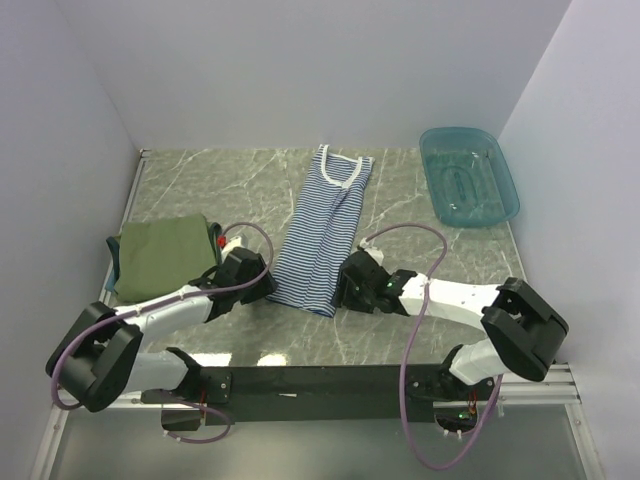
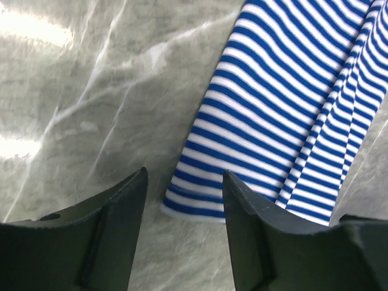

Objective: Fold and stack the tank tops
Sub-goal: Fold the tank top

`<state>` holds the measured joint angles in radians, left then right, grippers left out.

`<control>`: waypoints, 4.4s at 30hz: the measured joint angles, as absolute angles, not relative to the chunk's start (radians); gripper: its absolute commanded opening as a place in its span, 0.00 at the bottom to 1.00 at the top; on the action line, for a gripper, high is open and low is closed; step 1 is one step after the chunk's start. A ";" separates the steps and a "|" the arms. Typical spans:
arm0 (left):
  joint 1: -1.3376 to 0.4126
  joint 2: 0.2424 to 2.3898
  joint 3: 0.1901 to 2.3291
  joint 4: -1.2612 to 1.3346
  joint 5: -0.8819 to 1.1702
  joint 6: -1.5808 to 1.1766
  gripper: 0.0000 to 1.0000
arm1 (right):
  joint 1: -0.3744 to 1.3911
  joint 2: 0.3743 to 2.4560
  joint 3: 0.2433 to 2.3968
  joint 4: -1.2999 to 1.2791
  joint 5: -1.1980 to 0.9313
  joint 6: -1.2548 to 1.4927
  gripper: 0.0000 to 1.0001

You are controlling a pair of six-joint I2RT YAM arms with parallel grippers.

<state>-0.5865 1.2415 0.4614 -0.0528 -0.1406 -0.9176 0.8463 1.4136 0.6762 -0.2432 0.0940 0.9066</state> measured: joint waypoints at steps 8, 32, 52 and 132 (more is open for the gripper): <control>-0.587 1.305 0.458 0.056 -0.154 -0.919 0.45 | 0.900 1.417 0.625 -0.141 0.123 1.021 0.61; -0.793 1.209 0.359 0.067 -0.165 -1.014 0.01 | 0.979 1.347 0.542 -0.168 0.172 1.092 0.00; -0.918 1.046 0.569 -0.295 -0.229 -1.113 0.01 | 1.003 1.246 0.812 -0.542 0.310 0.989 0.00; -0.521 1.359 0.520 0.047 0.068 -0.984 0.57 | 0.654 1.478 0.714 -0.186 0.068 0.813 0.54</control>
<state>-0.5205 1.3586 0.5201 0.0471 0.0677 -0.9840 0.6537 1.4784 0.7143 -0.1860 0.0677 0.8131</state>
